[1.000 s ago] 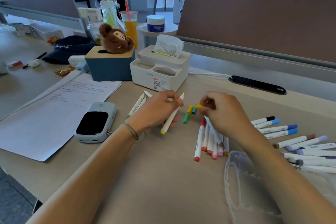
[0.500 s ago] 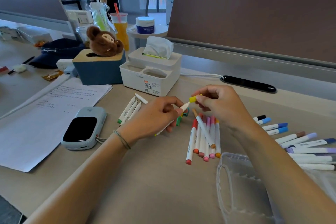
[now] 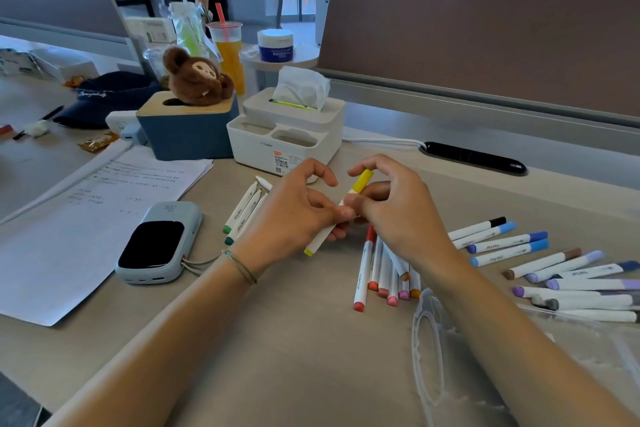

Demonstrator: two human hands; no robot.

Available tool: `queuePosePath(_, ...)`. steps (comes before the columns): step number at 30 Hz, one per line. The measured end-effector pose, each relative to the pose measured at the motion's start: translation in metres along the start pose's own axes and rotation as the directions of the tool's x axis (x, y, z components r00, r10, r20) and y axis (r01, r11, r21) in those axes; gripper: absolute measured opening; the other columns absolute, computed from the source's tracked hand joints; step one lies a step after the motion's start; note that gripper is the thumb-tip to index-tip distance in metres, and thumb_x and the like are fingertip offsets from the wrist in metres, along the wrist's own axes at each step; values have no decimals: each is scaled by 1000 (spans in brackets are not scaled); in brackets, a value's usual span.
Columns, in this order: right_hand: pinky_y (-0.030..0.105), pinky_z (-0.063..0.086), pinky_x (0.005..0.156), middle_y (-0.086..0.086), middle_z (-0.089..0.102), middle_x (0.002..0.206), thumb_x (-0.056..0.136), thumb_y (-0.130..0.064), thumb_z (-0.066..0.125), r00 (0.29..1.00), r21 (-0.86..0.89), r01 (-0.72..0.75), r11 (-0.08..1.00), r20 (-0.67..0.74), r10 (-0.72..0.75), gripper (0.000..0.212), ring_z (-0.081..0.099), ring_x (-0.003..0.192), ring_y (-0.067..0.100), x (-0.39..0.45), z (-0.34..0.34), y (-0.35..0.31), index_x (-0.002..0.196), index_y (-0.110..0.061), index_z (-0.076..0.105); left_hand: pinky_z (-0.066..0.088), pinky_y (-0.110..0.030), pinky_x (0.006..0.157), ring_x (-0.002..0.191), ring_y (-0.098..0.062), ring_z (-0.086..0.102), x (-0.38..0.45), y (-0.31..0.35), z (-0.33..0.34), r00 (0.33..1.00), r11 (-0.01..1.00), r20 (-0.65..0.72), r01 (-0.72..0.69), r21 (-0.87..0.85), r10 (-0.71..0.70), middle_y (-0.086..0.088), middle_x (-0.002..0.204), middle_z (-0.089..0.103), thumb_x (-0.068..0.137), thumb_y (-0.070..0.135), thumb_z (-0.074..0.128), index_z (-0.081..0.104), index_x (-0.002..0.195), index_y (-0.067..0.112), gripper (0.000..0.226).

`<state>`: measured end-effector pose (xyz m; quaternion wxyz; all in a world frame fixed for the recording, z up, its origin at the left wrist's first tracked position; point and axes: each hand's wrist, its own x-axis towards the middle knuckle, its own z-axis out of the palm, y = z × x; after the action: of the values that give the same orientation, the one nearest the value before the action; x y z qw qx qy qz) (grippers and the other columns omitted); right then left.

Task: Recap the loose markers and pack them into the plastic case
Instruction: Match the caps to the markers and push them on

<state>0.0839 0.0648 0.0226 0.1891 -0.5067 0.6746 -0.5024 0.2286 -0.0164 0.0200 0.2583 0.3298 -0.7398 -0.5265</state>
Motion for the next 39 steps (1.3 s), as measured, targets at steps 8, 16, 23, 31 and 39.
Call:
queuePosePath(8,16,56,77,5,73,66,82,1,78,999,87,-21,996,-37,25,58,67,66,13,1,8,5,133,-24,66,64,-45,68,67,-31,75,-3,4,0,999,999,1,-42,2,42,-14,73,76,82,13,79,41,102,9,43)
queuePosePath(16,25,61,72,10,74,77,90,-2,68,991,48,-122,991,57,119,53,73,78,20,8,-5,9,135,-28,62,61,-35,61,60,-22,72,2,8,-6,999,995,-17,-33,98,34,-6,74,76,92,36,66,59,101,16,23)
queuePosePath(23,29,51,70,-3,72,82,80,-24,82,973,-338,-153,928,112,201,40,68,79,14,9,-6,17,117,-30,68,59,-38,75,78,-15,62,27,-34,-72,918,741,-396,263,618,4,1,85,67,93,40,65,67,81,26,19)
queuePosePath(31,33,53,78,-11,63,87,84,-33,81,969,-492,-156,856,92,229,30,60,83,10,8,-3,19,111,-24,74,59,-34,67,71,-16,63,34,-50,-82,882,617,-457,423,663,-114,-2,72,67,80,46,78,70,68,17,32)
queuePosePath(39,28,44,72,-9,62,92,82,-34,82,960,-551,-166,817,97,261,34,54,80,7,12,-5,23,114,-24,75,58,-33,70,75,-17,62,34,-51,-74,881,450,-445,467,761,-162,-1,76,64,67,61,82,64,81,21,46)
